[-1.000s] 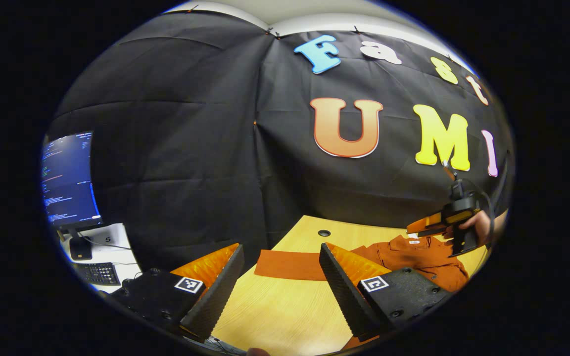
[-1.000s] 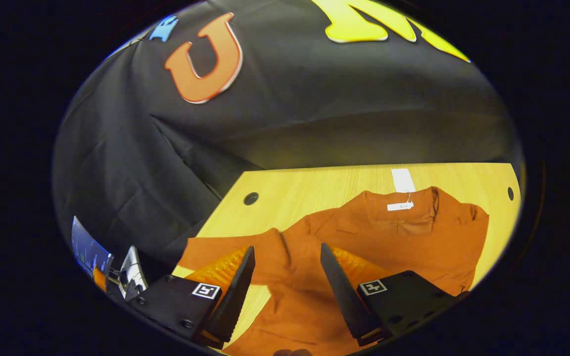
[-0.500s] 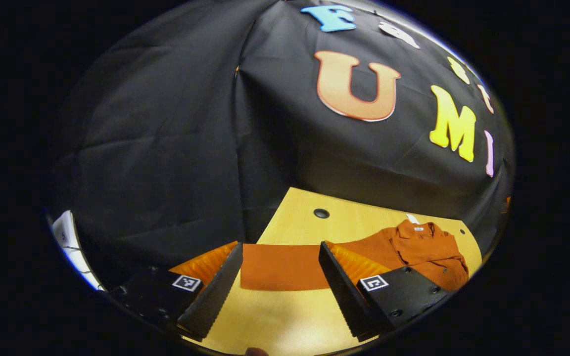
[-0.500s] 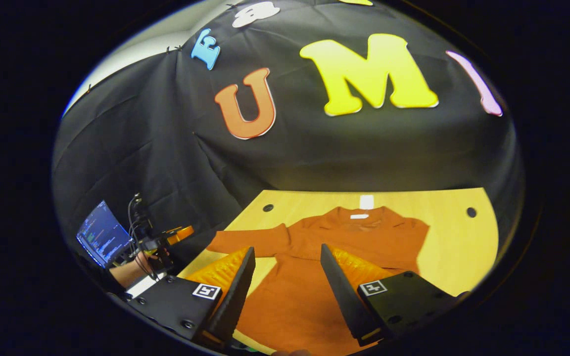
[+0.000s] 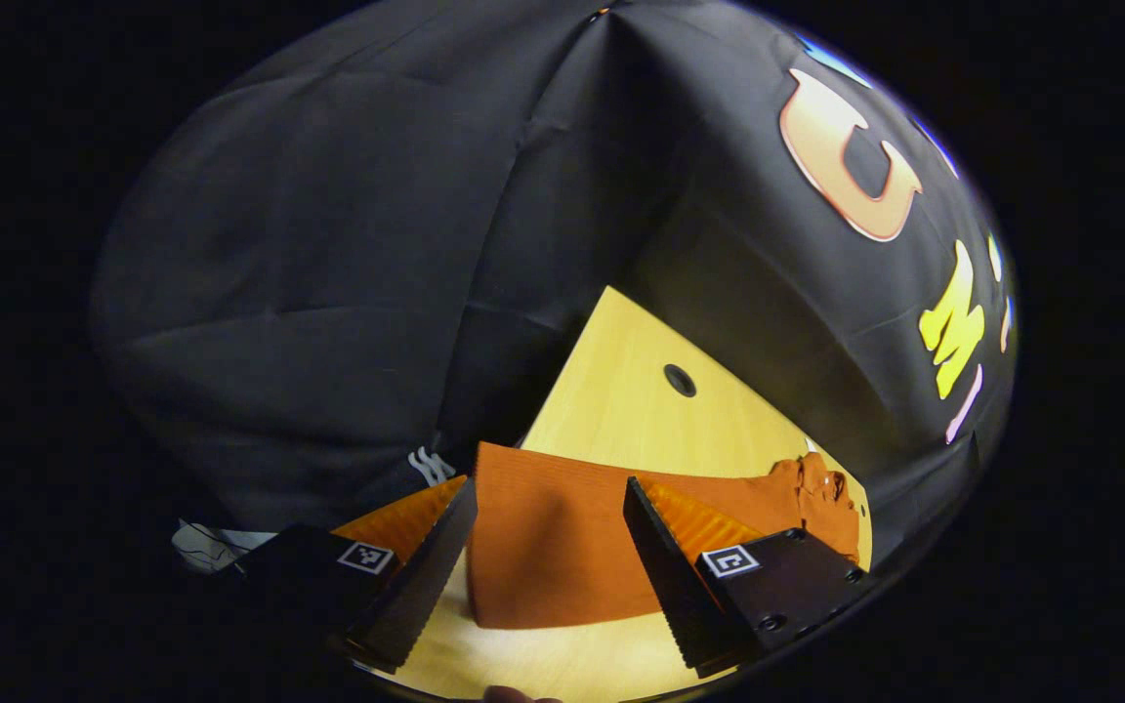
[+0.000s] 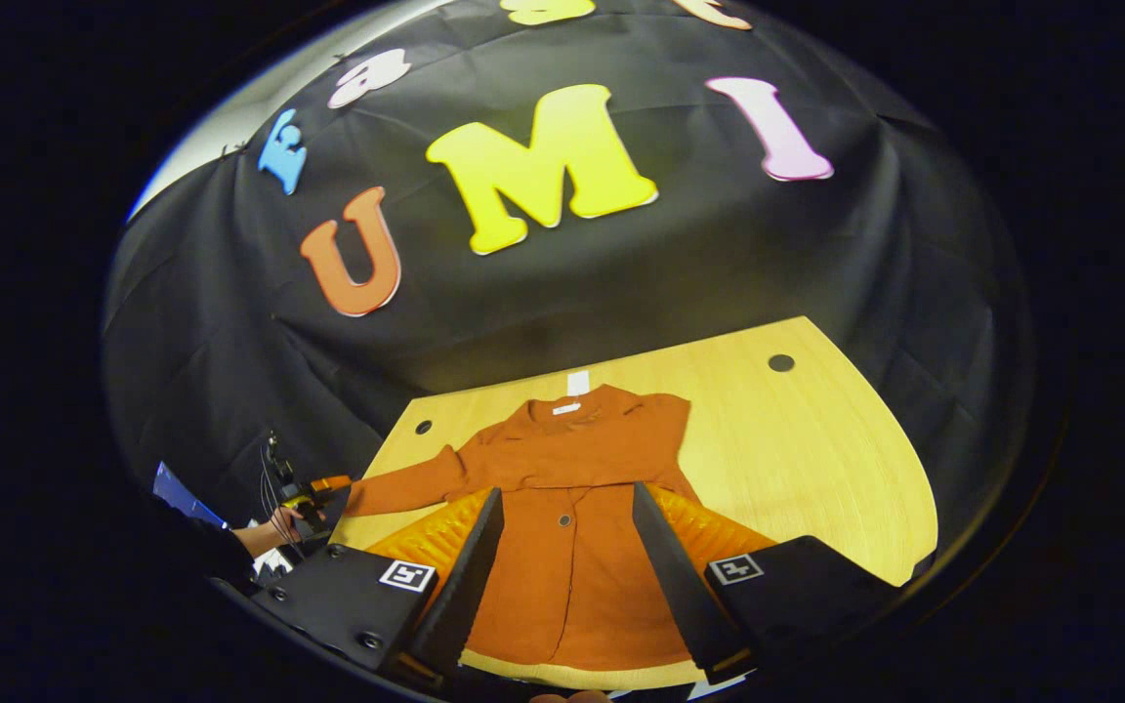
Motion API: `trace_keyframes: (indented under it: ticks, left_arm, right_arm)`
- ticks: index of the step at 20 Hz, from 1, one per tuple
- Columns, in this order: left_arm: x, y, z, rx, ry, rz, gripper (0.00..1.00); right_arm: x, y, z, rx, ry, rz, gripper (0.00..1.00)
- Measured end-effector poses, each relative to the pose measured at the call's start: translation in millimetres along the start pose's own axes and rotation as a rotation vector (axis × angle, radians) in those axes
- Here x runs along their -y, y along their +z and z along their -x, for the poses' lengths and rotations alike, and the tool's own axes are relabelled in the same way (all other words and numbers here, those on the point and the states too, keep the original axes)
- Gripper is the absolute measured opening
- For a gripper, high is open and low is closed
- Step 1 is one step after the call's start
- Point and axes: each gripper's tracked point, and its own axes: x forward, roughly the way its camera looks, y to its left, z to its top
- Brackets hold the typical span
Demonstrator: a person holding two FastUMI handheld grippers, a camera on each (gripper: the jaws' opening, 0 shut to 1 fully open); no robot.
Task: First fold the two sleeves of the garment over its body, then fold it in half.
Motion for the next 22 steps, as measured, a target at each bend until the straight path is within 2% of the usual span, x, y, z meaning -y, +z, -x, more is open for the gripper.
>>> trace_keyframes:
  ticks: [3, 5, 6, 9, 10, 12, 14, 15, 17, 19, 20, 22]
  left_arm:
    - [-8.4, -6.2, -16.4, -0.070, -0.009, -0.007, 0.98]
    - [-17.2, -19.7, -20.5, -0.137, 0.014, -0.014, 0.99]
    - [-11.5, -16.5, -19.8, -0.124, -0.014, 0.012, 0.99]
    - [-6.8, -15.5, -21.0, -0.138, -0.028, 0.050, 0.96]
    - [0.8, -12.3, -23.4, -0.121, -0.034, 0.058, 0.84]
    - [-1.1, -14.0, -22.8, -0.114, 0.032, 0.009, 0.57]
    - [-9.9, -5.9, -19.6, -0.105, 0.088, -0.062, 0.47]
    - [-14.9, 1.2, -16.3, -0.083, 0.122, -0.084, 0.32]
    - [8.1, 7.7, -10.4, -0.069, 0.081, -0.047, 0.03]
    - [27.3, 9.4, -3.5, -0.057, 0.047, -0.062, 0.00]
    - [43.6, 14.6, -0.1, -0.043, 0.012, -0.075, 0.03]
    - [81.3, 25.2, 14.0, -0.020, -0.058, -0.117, 0.03]
  right_arm:
    - [4.8, 3.2, -1.3, 0.007, -0.018, -0.020, 0.86]
    - [2.5, -3.1, -10.8, -0.017, -0.020, 0.008, 0.86]
    - [2.6, -6.9, -11.9, -0.029, -0.023, 0.026, 0.86]
    - [-3.7, -12.2, -17.4, -0.057, -0.006, 0.061, 0.86]
    - [-4.8, -15.0, -19.1, -0.066, -0.001, 0.067, 0.86]
    - [-8.5, -18.8, -20.9, -0.074, 0.011, 0.072, 0.86]
    - [-9.4, -19.6, -21.2, -0.074, 0.020, 0.078, 0.86]
    - [-8.0, -19.4, -20.9, -0.075, 0.015, 0.083, 0.86]
    - [-9.3, -15.7, -20.4, -0.065, 0.018, 0.081, 0.86]
    - [-7.0, -11.0, -14.3, -0.047, 0.028, 0.065, 0.86]
    - [-4.6, -7.3, -11.2, -0.030, 0.033, 0.057, 0.86]
    - [0.9, -1.4, -4.6, 0.002, 0.036, 0.049, 0.86]
